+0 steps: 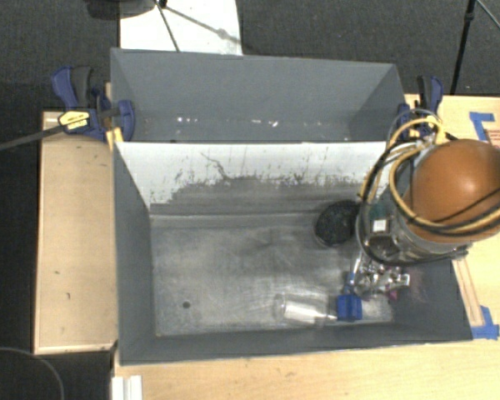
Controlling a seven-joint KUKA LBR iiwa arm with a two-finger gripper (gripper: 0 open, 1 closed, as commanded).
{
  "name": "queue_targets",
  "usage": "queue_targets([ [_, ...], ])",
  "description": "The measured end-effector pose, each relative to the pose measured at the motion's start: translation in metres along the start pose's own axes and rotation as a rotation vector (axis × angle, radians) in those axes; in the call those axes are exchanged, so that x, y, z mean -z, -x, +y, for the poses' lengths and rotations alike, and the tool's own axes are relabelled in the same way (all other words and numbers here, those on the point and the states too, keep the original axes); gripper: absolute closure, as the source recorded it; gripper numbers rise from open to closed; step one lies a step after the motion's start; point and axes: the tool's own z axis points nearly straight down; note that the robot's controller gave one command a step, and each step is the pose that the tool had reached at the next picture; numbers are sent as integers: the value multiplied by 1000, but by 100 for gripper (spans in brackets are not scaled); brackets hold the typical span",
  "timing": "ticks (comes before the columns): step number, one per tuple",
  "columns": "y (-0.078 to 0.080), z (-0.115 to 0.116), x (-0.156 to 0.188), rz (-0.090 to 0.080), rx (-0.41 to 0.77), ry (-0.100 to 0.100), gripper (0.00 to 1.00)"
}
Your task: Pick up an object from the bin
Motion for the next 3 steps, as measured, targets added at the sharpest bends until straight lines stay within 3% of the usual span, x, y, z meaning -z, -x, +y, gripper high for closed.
queue_targets([
  [1,0,1,-1,1,1,3,0],
  [2,-6,11,-65,0,178,4,0],
  [3,-5,10,-63,-1,182,-1,100],
])
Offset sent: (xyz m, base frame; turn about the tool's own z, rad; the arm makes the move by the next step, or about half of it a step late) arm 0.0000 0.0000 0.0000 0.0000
